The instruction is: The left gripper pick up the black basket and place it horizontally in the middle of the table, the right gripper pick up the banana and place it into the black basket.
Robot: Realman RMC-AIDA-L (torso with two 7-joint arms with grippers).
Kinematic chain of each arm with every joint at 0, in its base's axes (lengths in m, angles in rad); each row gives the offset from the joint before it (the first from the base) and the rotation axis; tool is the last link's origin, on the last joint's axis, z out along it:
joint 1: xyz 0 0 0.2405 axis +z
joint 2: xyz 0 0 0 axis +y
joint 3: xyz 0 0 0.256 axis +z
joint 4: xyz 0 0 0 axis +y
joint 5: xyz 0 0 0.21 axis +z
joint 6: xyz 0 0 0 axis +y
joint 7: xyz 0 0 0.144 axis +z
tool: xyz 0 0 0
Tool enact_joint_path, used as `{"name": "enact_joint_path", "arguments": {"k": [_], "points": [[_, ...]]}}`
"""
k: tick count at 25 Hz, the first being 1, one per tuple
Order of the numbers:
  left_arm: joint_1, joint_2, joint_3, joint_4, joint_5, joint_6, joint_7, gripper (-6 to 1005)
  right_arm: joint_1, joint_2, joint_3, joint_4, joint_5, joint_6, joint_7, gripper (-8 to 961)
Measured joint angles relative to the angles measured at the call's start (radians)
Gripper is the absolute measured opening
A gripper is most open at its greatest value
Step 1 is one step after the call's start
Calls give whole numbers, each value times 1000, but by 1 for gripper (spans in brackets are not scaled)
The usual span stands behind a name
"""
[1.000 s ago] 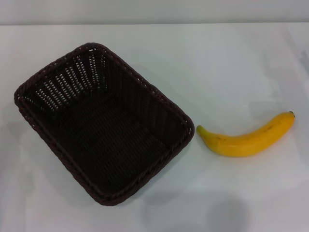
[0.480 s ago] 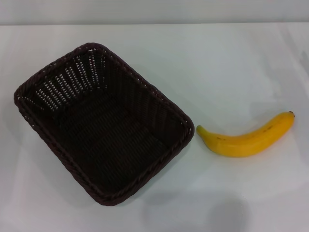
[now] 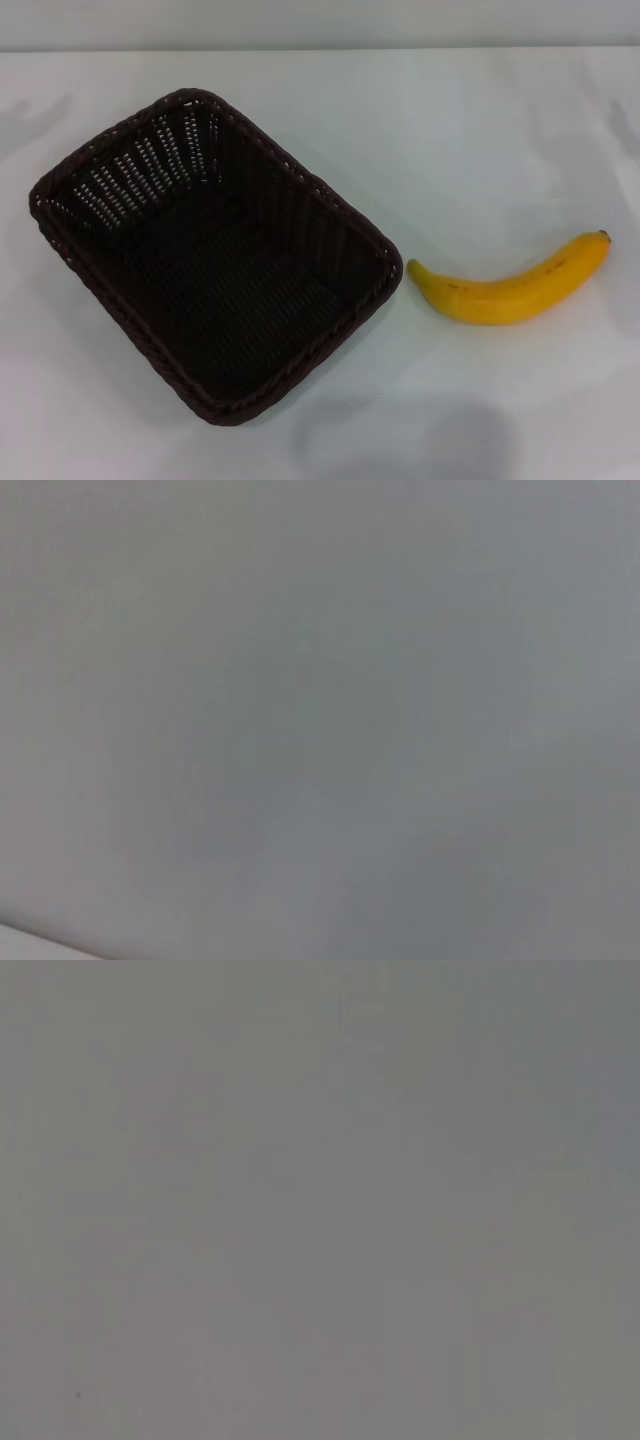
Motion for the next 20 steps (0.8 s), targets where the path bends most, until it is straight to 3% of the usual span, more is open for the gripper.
{"name": "enact_joint_path", "arguments": {"k": [4, 9, 15, 20], "points": [[-122, 62, 0, 29, 219, -121, -113, 879, 6, 4, 0, 6, 0, 1, 0, 842], [-241, 94, 2, 30, 461, -222, -158, 878, 16, 6, 0, 15, 0, 3, 0, 841], [-302, 80, 6, 31, 689, -265, -160, 877, 45, 8, 3, 37, 1, 3, 0, 842], [-326, 37, 77, 22, 713, -241, -113, 876, 50, 7, 8, 46, 3, 4, 0, 842]]}}
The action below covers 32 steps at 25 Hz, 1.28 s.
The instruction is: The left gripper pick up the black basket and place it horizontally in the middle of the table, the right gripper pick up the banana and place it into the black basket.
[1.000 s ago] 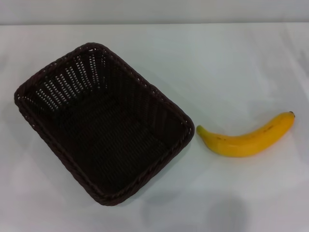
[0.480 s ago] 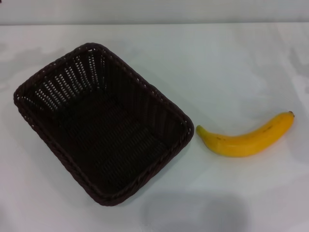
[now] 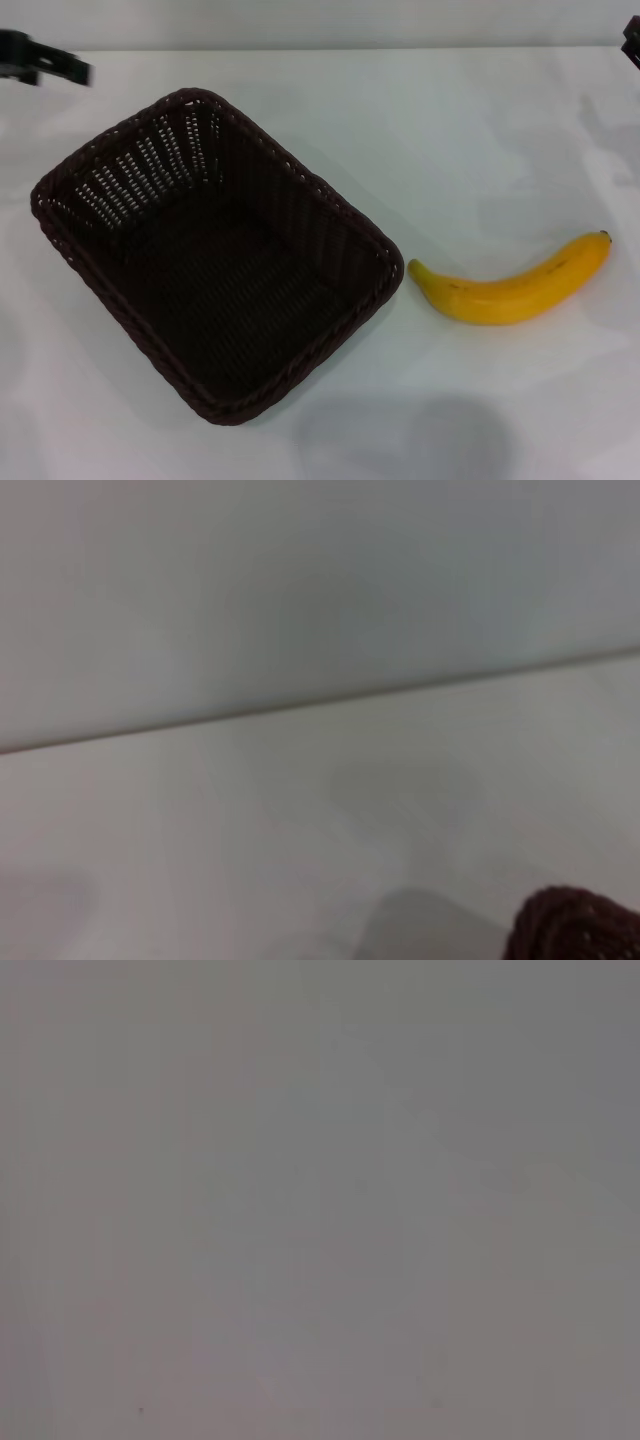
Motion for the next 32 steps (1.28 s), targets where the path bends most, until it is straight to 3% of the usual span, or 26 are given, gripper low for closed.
{"name": "enact_joint_path", "arguments": {"k": [3, 5, 9, 10, 11, 19, 23, 32], "points": [[-11, -17, 32, 0, 3, 6, 8, 876, -1, 0, 0, 0, -1, 3, 0, 841], [-27, -46, 71, 0, 6, 15, 33, 876, -3, 0, 0, 0, -1, 7, 0, 841], [-33, -72, 149, -2, 19, 35, 52, 875, -10, -1, 1, 1, -2, 13, 0, 841], [-37, -94, 196, 0, 47, 56, 45, 870, -12, -1, 1, 1, -2, 14, 0, 841], [-37, -94, 196, 0, 47, 56, 45, 866, -14, -1, 2, 2, -1, 14, 0, 841], [-66, -169, 233, 0, 181, 147, 61, 790, -17, -1, 2, 2, -2, 22, 25, 841], [-63, -186, 232, 4, 189, 194, 74, 696, -25, -2, 3, 2, 0, 23, 26, 841], [-57, -193, 226, -1, 180, 235, 95, 478, -30, -2, 2, 2, 0, 25, 26, 842]]}}
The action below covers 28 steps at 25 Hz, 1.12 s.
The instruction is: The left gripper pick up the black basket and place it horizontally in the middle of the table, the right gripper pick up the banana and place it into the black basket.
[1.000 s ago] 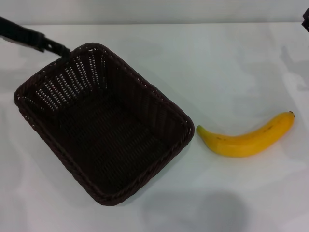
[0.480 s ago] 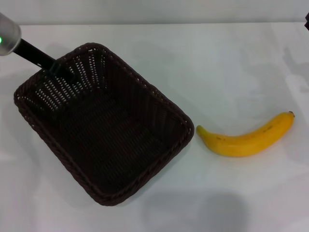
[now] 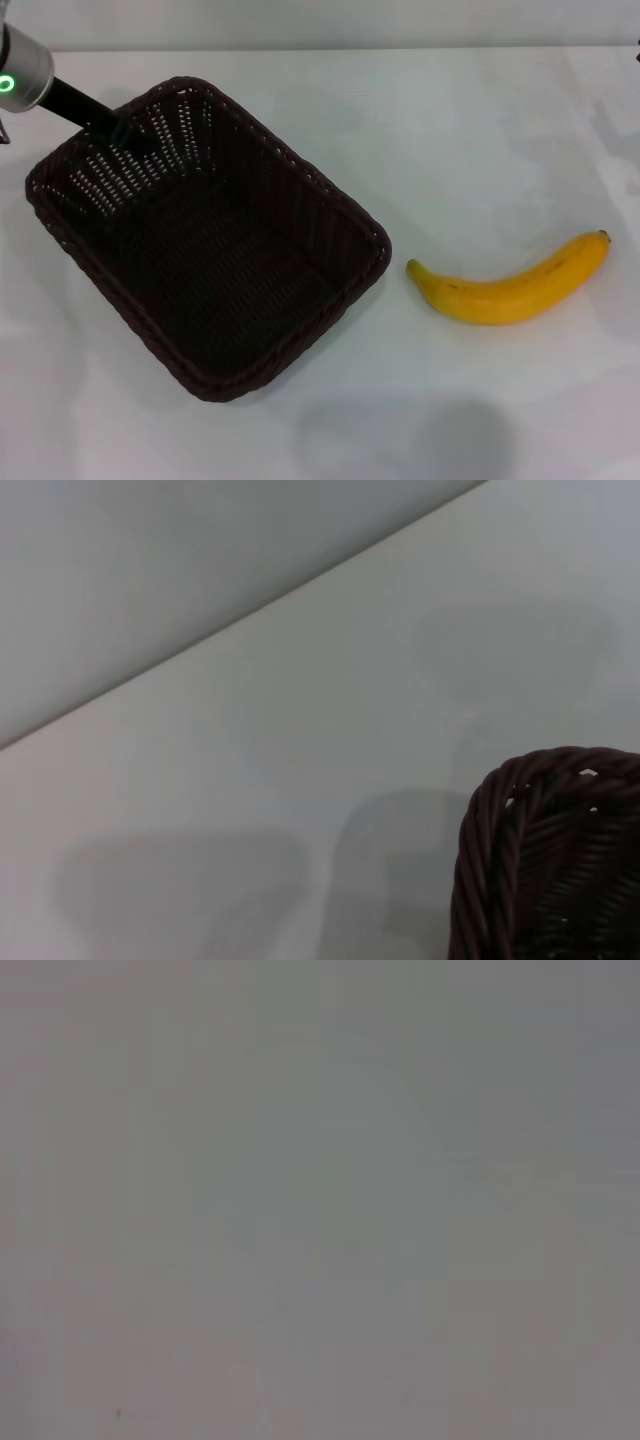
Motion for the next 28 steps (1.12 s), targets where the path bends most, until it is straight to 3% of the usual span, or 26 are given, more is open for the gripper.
{"name": "enact_joint_path", "arguments": {"k": [5, 7, 13, 16, 21, 28], "points": [[16, 26, -14, 2, -83, -38, 0, 327, 0, 0, 0, 0, -2, 2, 0, 842], [37, 52, -56, 6, -148, -67, 1, 264, 0, 0, 0, 0, -2, 3, 0, 842], [101, 115, -202, 1, -303, -154, 4, 242, 1, 1, -2, 0, -4, 12, 0, 842], [136, 136, -245, -2, -368, -205, 2, 232, 1, 1, -3, 0, -4, 13, 0, 841], [192, 147, -263, -4, -491, -266, -32, 219, 4, -1, -5, -3, -4, 13, 0, 841], [263, 143, -299, -4, -650, -285, -83, 218, 8, -2, -9, -11, -4, 13, 0, 841]]}}
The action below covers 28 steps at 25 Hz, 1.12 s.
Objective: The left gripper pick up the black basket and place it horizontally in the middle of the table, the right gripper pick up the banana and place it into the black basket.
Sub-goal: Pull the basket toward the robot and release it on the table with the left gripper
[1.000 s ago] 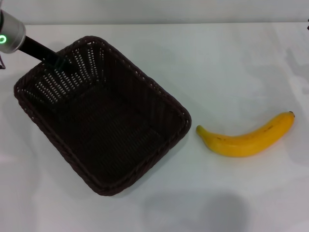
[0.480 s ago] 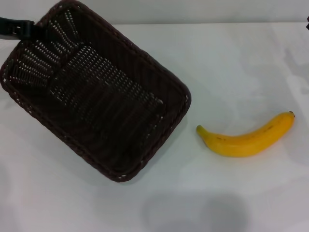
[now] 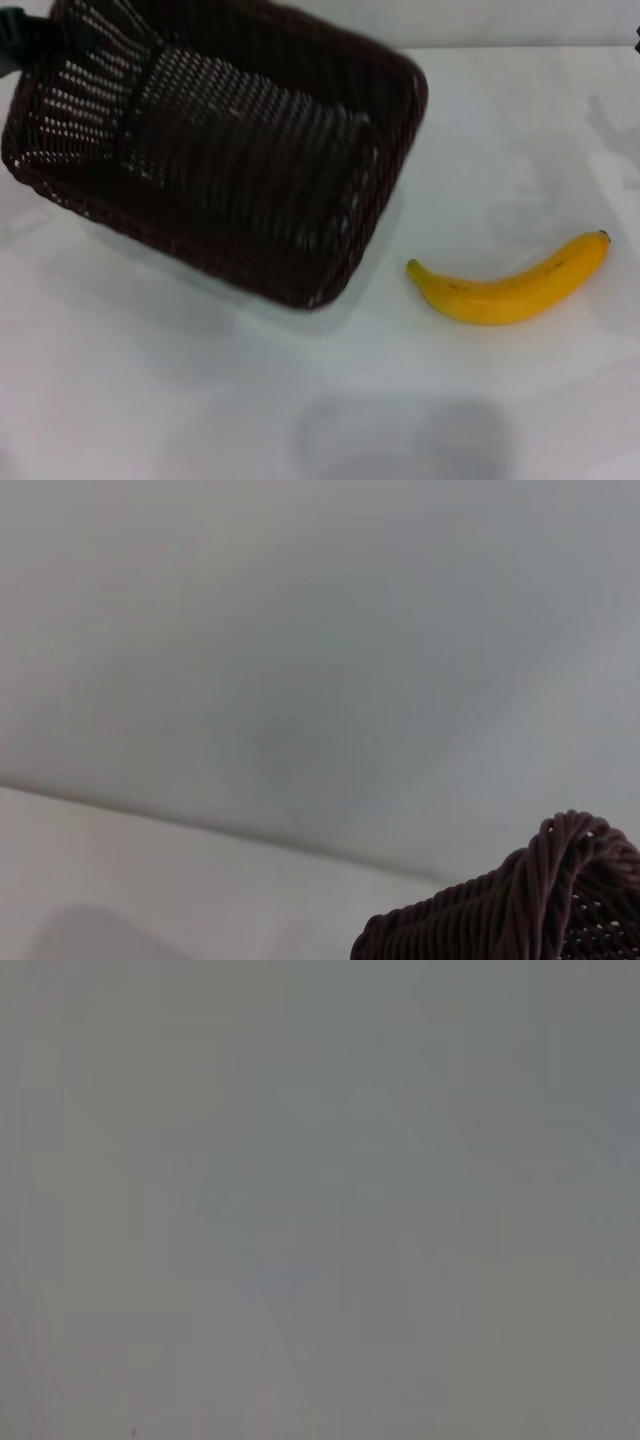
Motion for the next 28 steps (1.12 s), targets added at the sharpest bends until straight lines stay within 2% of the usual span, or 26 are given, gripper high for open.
{"name": "enact_joint_path", "arguments": {"k": [4, 7, 14, 20, 27, 28], "points": [[37, -21, -96, -21, -23, 38, -30, 218, 1, -3, 0, -6, 0, 0, 0, 841], [56, -39, -117, -50, -33, 102, -31, 218, 0, -3, 0, -15, 0, -1, -2, 842], [66, -105, -108, -124, -45, 266, -5, 217, -4, -7, 2, -23, 1, -7, -8, 842], [42, -124, -90, -127, 17, 298, -7, 217, -5, -8, -1, -30, 1, -8, -6, 842], [22, -161, -80, -129, 68, 320, -15, 216, -7, -9, -1, -31, 0, -20, -7, 841], [22, -161, -80, -129, 68, 320, -15, 216, -8, -9, 0, -31, 0, -22, -7, 841]]}}
